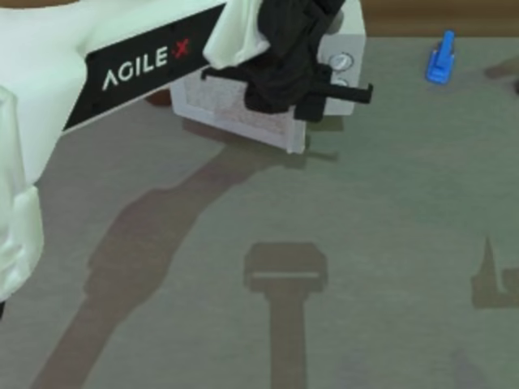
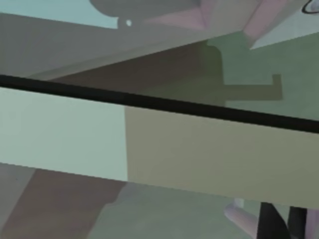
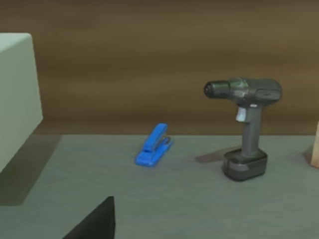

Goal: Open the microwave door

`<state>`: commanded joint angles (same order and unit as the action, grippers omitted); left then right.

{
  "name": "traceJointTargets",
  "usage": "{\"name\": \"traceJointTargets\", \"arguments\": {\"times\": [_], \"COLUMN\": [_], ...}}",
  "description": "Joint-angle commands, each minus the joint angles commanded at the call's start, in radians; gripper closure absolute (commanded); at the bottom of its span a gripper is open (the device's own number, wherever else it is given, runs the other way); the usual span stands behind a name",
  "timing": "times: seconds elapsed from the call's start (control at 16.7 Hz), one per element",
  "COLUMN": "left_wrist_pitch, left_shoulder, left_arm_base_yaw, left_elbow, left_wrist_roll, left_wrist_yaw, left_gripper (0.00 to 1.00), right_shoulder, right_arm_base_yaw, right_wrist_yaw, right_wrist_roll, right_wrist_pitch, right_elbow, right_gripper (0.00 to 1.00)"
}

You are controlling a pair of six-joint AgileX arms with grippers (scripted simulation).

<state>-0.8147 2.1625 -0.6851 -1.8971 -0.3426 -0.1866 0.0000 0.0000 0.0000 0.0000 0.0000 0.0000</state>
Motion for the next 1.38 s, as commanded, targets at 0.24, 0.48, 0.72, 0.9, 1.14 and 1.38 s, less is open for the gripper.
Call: {"name": "traceJointTargets", "arguments": {"times": [0.24, 0.48, 0.72, 0.9, 1.14, 1.38], "left_wrist_pitch": [0.029, 0.070, 0.073, 0.073, 0.073, 0.073], "left_shoulder": [-0.041, -0.098, -0.103, -0.103, -0.103, -0.103], "left_arm_base_yaw": [0.010, 0.025, 0.027, 0.027, 0.027, 0.027], "left_elbow": [0.055, 0.142, 0.150, 0.150, 0.150, 0.150], "left_wrist_roll": [0.045, 0.111, 0.118, 0.118, 0.118, 0.118], "left_wrist_yaw": [0.021, 0.053, 0.056, 0.056, 0.056, 0.056], "left_gripper": [1.00, 1.00, 1.00, 1.00, 1.00, 1.00], "right_shoulder": [0.000, 0.000, 0.000, 0.000, 0.000, 0.000], "right_arm_base_yaw": [0.000, 0.000, 0.000, 0.000, 0.000, 0.000], "right_wrist_yaw": [0.000, 0.000, 0.000, 0.000, 0.000, 0.000], "right_wrist_roll": [0.000, 0.000, 0.000, 0.000, 0.000, 0.000], "right_wrist_pitch": [0.000, 0.000, 0.000, 0.000, 0.000, 0.000], "right_elbow": [0.000, 0.000, 0.000, 0.000, 0.000, 0.000], "right_gripper": [0.00, 0.00, 0.00, 0.00, 0.00, 0.00]}}
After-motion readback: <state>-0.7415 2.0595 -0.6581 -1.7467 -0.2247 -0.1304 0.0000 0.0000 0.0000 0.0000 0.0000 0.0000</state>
